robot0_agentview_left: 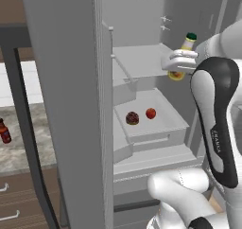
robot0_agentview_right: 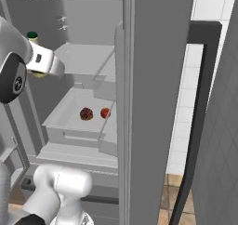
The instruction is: Place the condiment bottle and mustard from the counter to the top shelf of the fridge. If the existing items in the fridge are on the top shelf, move them to other shelves.
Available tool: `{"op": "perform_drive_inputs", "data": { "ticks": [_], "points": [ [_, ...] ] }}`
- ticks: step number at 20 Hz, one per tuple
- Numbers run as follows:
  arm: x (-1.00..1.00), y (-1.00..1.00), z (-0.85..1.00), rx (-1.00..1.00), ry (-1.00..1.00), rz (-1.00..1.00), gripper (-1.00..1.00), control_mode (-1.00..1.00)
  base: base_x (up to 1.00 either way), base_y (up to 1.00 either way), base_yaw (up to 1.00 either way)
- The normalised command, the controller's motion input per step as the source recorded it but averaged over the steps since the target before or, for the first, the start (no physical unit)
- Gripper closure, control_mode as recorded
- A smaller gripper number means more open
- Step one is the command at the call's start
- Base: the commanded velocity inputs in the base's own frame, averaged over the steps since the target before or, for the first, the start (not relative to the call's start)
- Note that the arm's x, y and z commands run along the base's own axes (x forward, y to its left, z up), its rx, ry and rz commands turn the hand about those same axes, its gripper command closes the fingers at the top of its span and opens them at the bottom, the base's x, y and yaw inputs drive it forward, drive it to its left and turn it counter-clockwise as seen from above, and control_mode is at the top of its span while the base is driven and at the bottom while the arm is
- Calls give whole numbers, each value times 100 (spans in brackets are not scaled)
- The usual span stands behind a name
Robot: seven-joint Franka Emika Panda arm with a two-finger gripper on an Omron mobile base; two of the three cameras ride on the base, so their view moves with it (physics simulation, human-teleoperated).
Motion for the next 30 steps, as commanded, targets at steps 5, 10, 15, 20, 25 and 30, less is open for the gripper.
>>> {"op": "perform_drive_inputs", "data": {
  "ticks": [5,10,15,20,25,30],
  "points": [
    [100,1,-4,0,0,0,100,-100,0,0,0],
    [100,7,-6,0,0,0,100,-100,0,0,0],
    [100,18,-20,0,0,0,100,-100,0,0,0],
    [100,14,-43,0,0,0,100,-100,0,0,0],
    [100,13,-42,0,2,0,100,-100,0,0,0],
    [100,13,-46,0,5,0,100,-100,0,0,0]
  ]
}}
